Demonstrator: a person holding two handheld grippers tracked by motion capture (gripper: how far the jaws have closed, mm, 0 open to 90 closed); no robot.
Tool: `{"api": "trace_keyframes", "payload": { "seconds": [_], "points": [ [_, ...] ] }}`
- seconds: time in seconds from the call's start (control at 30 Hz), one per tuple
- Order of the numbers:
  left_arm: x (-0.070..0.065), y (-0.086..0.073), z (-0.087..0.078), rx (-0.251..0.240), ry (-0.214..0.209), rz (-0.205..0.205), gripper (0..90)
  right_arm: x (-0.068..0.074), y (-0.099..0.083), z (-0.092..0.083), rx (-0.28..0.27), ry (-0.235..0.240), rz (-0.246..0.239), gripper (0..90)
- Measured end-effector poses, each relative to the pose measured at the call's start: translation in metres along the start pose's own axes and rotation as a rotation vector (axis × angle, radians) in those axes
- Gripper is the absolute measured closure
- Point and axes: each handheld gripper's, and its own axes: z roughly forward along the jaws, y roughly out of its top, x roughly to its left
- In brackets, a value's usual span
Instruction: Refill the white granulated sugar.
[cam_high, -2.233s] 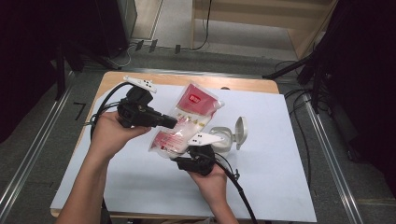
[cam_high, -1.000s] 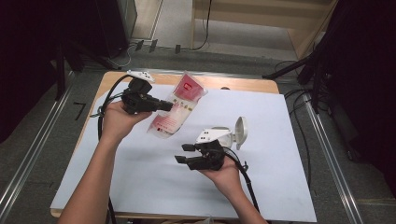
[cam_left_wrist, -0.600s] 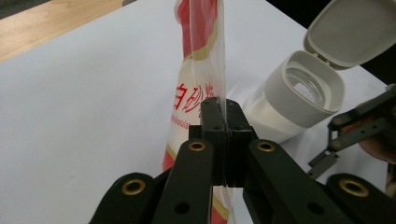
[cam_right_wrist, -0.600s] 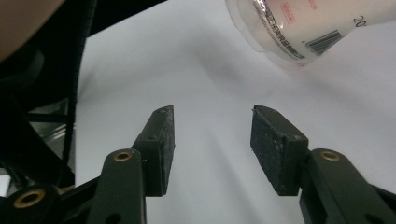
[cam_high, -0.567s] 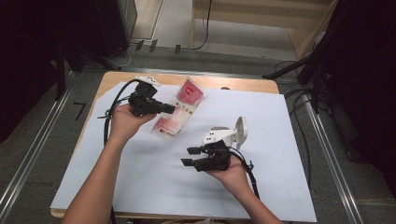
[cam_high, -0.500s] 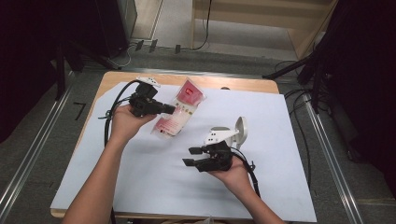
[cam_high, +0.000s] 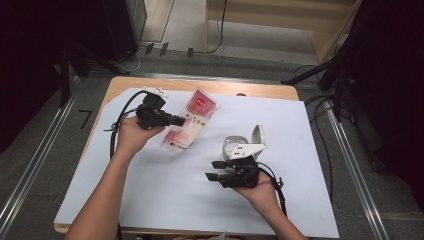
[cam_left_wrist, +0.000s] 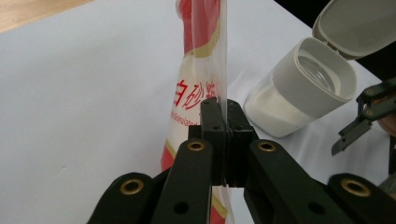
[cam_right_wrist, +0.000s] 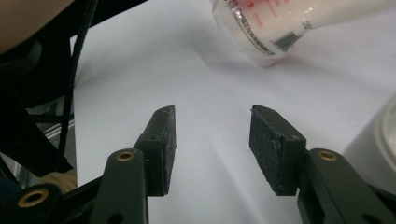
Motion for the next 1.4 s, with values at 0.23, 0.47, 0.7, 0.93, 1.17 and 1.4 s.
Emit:
{"api": "trace_keyframes", "payload": {
  "seconds": [0.23,0.47,0.7,0.93,1.17,1.4],
  "points": [
    [-0.004,-0.010,-0.008,0.005,0.015,0.014,90.0,0.001,-0.003,-0.014,-0.009,-0.034,-0.009,51.3],
    [-0.004,-0.026,-0.020,-0.014,0.022,0.018,89.3,-0.001,-0.006,-0.024,-0.001,-0.065,0.007,51.2],
    [-0.006,-0.040,-0.028,-0.021,0.024,0.035,88.5,-0.004,-0.010,-0.027,0.008,-0.085,0.037,51.1],
    [-0.008,-0.050,-0.032,-0.012,0.015,0.048,87.6,-0.007,-0.011,-0.027,0.004,-0.103,0.041,50.9],
    [-0.008,-0.057,-0.035,-0.002,0.006,0.068,85.2,-0.007,-0.011,-0.026,0.005,-0.116,0.035,50.8],
    [-0.007,-0.068,-0.038,-0.005,0.003,0.080,84.5,-0.008,-0.012,-0.027,0.004,-0.121,0.036,50.9]
  ]
}}
